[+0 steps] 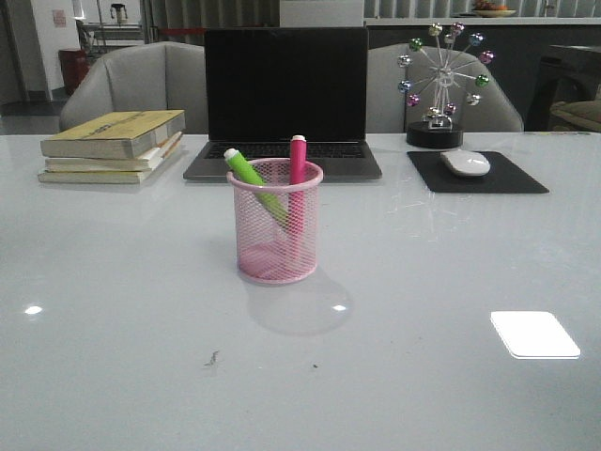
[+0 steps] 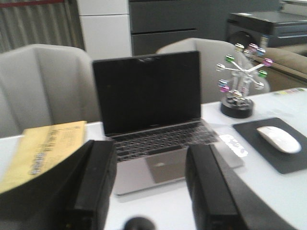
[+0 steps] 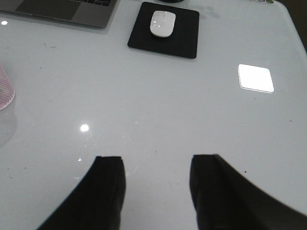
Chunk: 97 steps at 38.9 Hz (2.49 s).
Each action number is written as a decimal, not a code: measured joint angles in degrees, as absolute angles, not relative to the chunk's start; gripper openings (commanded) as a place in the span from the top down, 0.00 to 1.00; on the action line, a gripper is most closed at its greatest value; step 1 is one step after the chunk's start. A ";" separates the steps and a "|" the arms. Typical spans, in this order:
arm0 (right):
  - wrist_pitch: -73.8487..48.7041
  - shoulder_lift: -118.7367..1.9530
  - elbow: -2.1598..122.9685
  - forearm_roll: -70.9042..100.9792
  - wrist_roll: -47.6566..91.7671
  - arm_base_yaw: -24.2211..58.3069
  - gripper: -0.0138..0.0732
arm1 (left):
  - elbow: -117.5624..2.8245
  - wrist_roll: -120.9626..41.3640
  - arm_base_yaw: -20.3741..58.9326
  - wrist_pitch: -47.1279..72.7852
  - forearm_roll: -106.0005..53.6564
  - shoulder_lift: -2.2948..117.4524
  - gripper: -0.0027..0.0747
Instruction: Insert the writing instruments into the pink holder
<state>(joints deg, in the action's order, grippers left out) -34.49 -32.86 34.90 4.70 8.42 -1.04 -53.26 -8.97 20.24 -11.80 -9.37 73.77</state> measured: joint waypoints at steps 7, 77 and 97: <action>-34.49 -32.86 34.90 4.70 8.42 -1.04 0.34 | -53.22 -10.06 12.36 -0.95 -9.37 64.63 0.45; -34.73 -32.86 34.90 4.70 8.42 -1.04 0.34 | -31.46 -10.32 -3.04 18.75 -7.67 28.79 0.45; -34.73 -32.86 34.90 4.70 8.42 -1.04 0.55 | -31.46 -10.32 -3.04 18.75 -7.67 28.79 0.45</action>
<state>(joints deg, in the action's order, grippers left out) -34.73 -32.86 34.90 4.70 8.42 -1.04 -31.46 -10.32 -3.04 18.75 -7.67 28.79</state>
